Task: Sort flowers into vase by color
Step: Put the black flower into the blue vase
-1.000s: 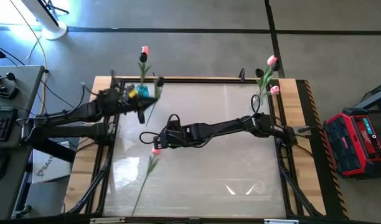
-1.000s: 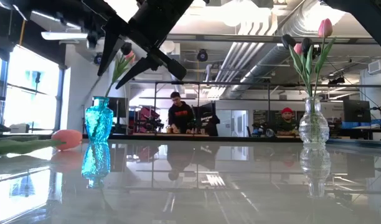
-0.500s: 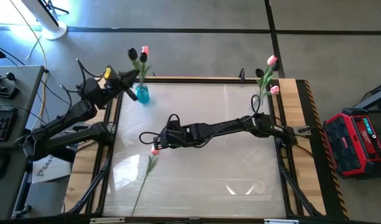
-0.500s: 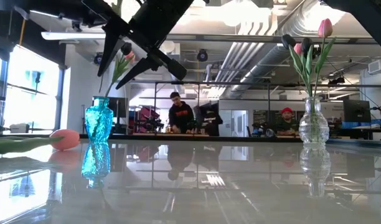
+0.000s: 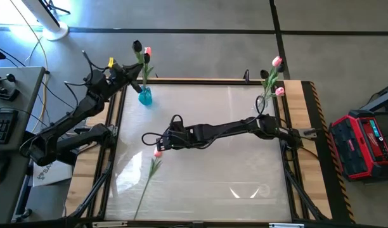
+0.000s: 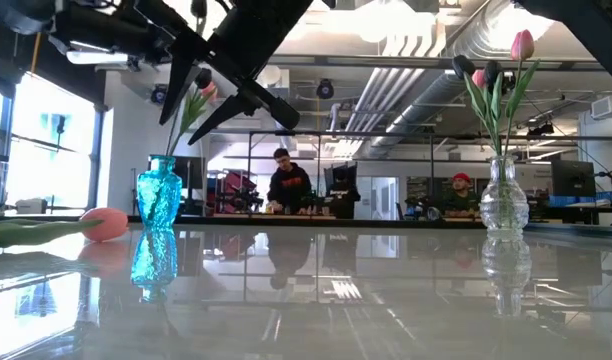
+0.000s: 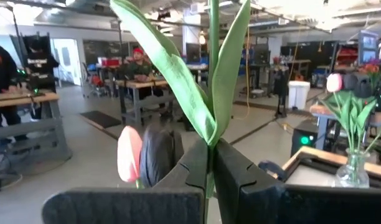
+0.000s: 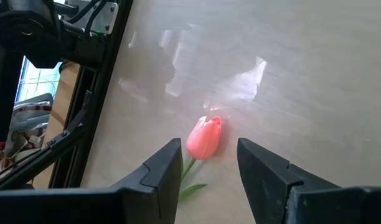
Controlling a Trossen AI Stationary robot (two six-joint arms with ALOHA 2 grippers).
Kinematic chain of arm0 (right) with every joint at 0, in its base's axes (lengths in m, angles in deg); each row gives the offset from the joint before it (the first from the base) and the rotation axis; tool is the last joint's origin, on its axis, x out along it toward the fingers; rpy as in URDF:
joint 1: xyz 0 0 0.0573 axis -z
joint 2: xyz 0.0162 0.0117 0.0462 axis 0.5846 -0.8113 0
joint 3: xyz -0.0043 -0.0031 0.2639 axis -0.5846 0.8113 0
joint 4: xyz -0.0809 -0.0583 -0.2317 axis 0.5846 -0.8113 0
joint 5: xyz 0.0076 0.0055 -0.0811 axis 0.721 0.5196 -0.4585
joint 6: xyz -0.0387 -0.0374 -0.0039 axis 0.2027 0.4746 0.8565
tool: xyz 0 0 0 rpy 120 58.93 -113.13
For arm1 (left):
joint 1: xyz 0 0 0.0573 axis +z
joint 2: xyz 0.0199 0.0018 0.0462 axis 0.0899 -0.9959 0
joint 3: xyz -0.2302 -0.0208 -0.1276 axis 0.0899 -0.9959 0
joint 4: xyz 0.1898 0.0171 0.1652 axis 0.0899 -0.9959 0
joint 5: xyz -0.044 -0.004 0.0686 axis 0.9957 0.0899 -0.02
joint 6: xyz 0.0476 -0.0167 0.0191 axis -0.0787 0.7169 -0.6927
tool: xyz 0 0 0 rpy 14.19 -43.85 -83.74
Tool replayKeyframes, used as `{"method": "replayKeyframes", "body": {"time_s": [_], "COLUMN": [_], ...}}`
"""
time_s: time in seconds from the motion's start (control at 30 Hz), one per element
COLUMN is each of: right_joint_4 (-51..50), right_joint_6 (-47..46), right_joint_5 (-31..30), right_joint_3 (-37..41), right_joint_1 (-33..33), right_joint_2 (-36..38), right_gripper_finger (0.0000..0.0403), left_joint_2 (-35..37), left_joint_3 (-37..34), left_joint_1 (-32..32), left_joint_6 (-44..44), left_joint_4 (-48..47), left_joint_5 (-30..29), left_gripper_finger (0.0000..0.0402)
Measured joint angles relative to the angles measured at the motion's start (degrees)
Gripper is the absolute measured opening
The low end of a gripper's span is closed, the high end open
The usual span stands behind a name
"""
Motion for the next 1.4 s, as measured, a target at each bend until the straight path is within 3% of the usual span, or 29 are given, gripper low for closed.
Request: {"method": "replayKeyframes", "body": {"time_s": [0.33, 0.67, 0.87, 1.13, 1.4], "right_joint_4": [-0.05, -0.49, -0.50, -0.48, -0.46], "right_joint_6": [1.04, 2.20, 2.54, 2.53, 2.51], "right_joint_5": [-0.22, 0.33, 1.30, 1.51, 4.66], "right_joint_3": [0.00, 0.00, 0.00, 0.00, 0.00], "right_joint_1": [0.07, 0.82, 1.37, 1.57, 1.81], "right_joint_2": [0.00, 0.00, 0.00, 0.00, 0.00], "right_gripper_finger": [0.0145, 0.0145, 0.0145, 0.0145, 0.0145], "left_joint_2": [-2.17, -1.57, 2.28, 6.85, 8.39], "left_joint_3": [-1.16, -3.65, -3.65, -3.65, -3.65], "left_joint_1": [2.32, 2.69, 4.08, 5.16, 5.16], "left_joint_6": [-1.36, 7.96, 10.58, 10.88, 18.17], "left_joint_4": [-0.58, -3.82, -5.73, -15.06, -22.02], "left_joint_5": [0.31, -1.03, -2.10, -3.38, -1.26], "left_gripper_finger": [0.0000, 0.0009, 0.0043, 0.0110, 0.0172]}}
